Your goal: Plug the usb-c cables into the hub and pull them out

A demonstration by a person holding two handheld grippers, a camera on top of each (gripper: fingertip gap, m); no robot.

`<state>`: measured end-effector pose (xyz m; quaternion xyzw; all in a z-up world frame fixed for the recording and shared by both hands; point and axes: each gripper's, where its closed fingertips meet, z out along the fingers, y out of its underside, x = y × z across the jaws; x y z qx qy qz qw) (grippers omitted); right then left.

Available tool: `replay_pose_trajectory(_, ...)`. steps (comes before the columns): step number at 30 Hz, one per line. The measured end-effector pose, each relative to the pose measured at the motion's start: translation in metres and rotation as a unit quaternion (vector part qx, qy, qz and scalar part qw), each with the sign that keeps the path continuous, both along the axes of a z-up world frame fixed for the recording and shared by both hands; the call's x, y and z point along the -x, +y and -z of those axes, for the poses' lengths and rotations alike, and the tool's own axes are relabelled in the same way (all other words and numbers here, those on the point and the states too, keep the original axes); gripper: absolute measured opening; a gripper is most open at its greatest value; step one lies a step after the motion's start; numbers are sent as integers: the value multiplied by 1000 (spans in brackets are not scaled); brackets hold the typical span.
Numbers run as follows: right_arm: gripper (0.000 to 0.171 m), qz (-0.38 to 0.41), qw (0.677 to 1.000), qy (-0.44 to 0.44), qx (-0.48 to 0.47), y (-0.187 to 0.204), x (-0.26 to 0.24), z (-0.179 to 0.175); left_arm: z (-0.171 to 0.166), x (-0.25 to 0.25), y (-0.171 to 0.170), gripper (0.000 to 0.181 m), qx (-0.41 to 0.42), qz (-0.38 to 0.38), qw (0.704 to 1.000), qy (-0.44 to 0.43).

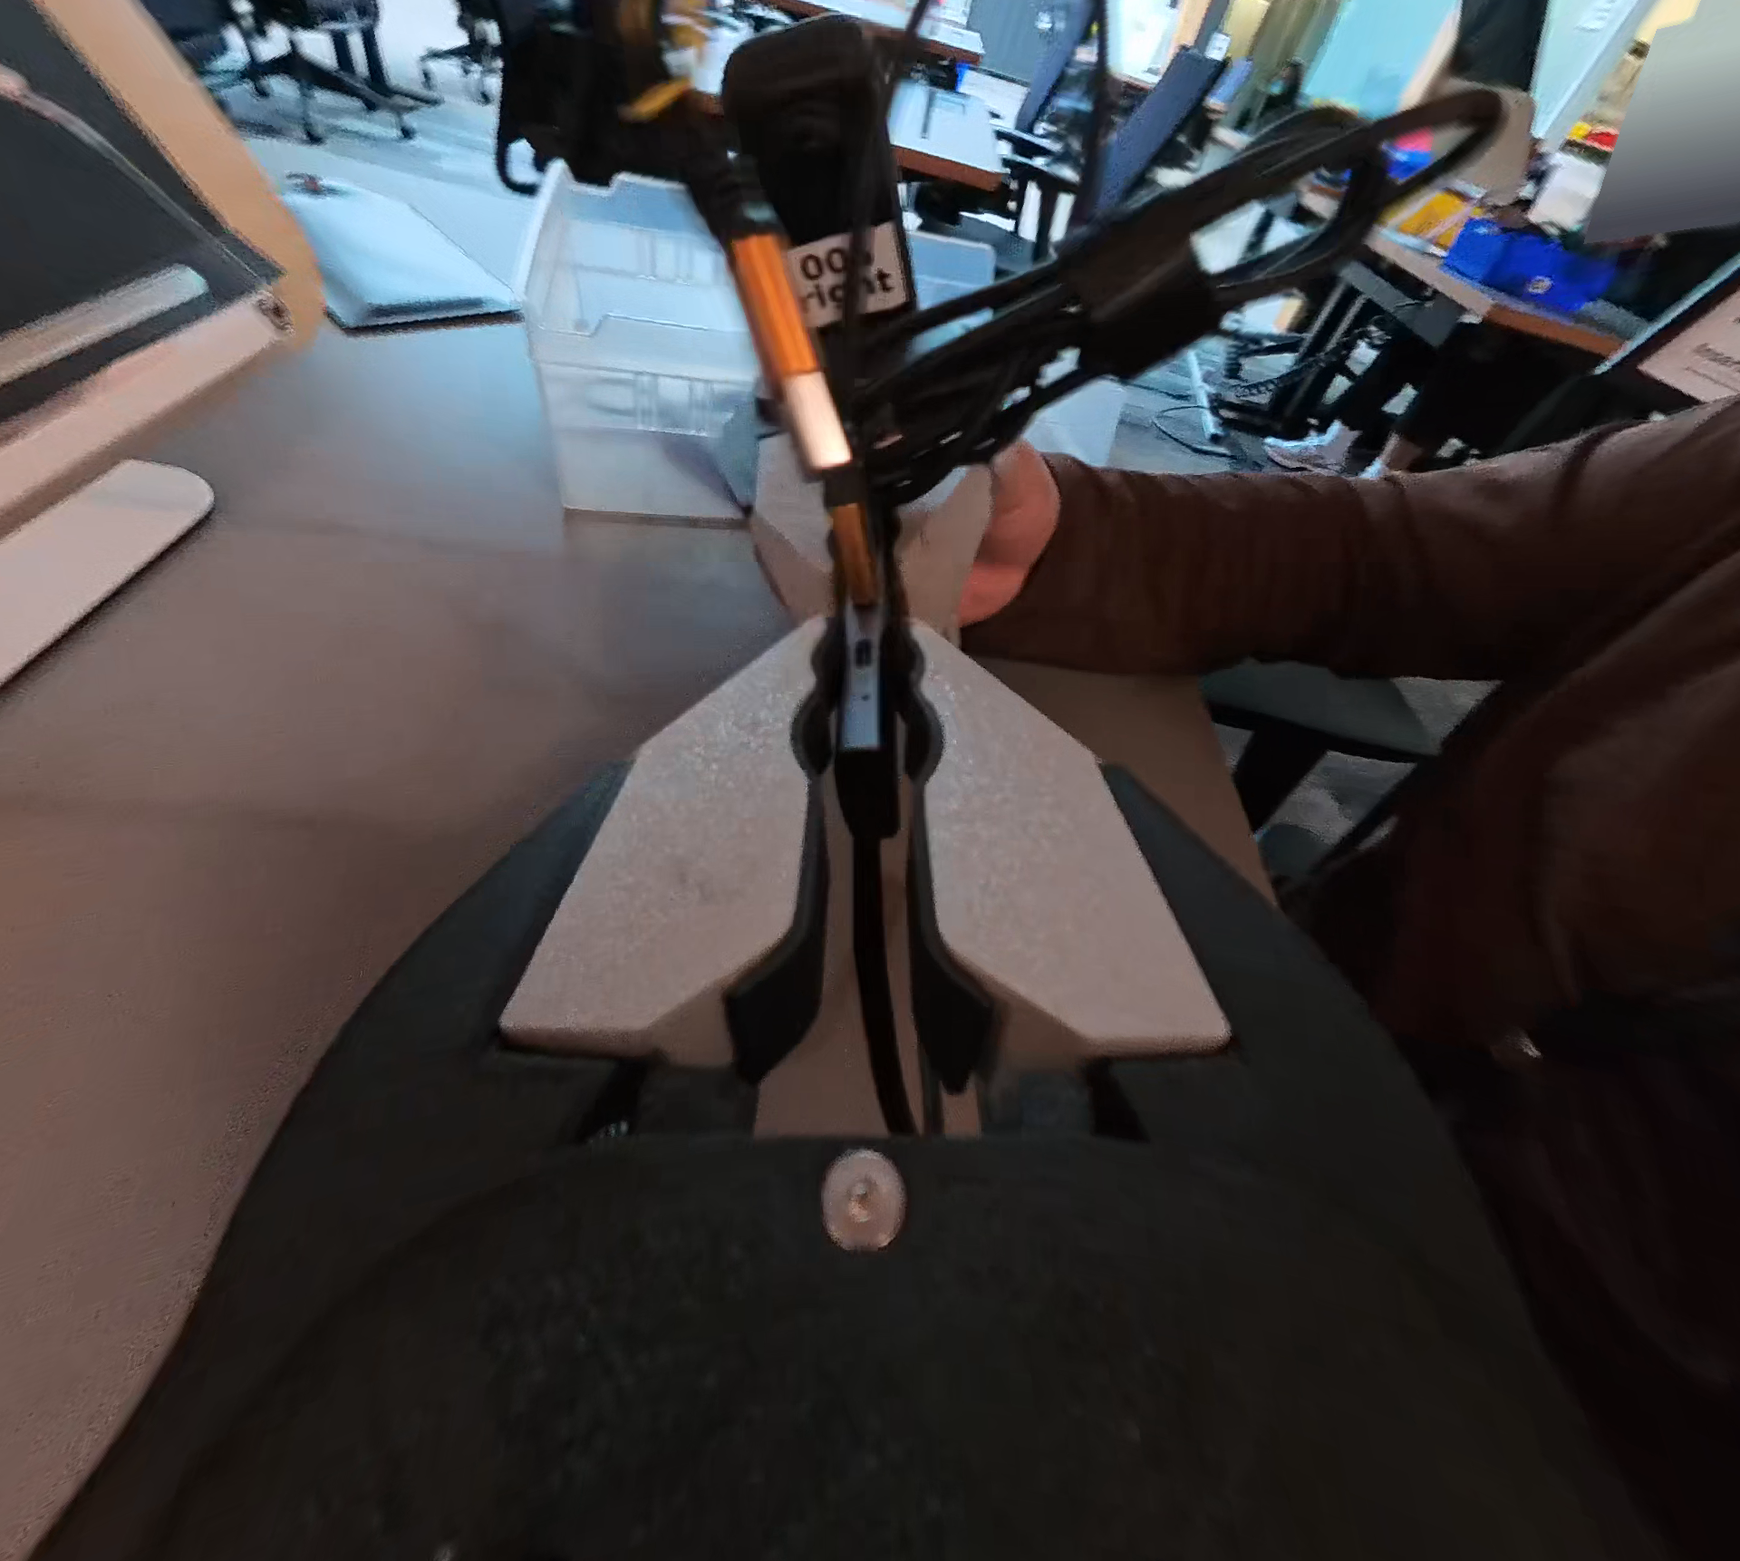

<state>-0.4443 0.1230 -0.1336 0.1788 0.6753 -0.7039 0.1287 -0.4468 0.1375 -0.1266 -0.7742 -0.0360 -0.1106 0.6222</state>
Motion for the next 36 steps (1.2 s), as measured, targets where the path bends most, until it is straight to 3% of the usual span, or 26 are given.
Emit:
replay_pose_trajectory(3, 12, 2, 1000, -8, -11, 2, 3, 2, 4, 2, -2, 7, 11, -2, 1000, 12)
replay_pose_trajectory(8, 19, 73, 994, 59, -48, 19, 17, -2, 1, 13, -4, 7, -6, -28, 1000, -4)
replay_pose_trajectory(15, 6, 37, 999, 28, -5, 22, 10, -10, 3, 5, -1, 7, -30, 24, 992, -120)
replay_pose_trajectory(22, 7, 27, 999, -22, 2, 16, 13, -1, 33, -3, 14, 8, 41, 23, 998, -37)
replay_pose_trajectory(30, 7, 35, 995, -78, 60, 26, 22, -9, 24, 0, 14, 9, 16, 21, 997, -79)
replay_pose_trajectory(33, 6, 36, 989, -101, 99, 32, 25, -15, 24, 0, 13, 16, 17, 16, 998, -57)
replay_pose_trajectory(36, 6, 39, 988, -101, 109, 32, 26, -16, 17, 2, 14, 10, 0, 4, 999, -38)
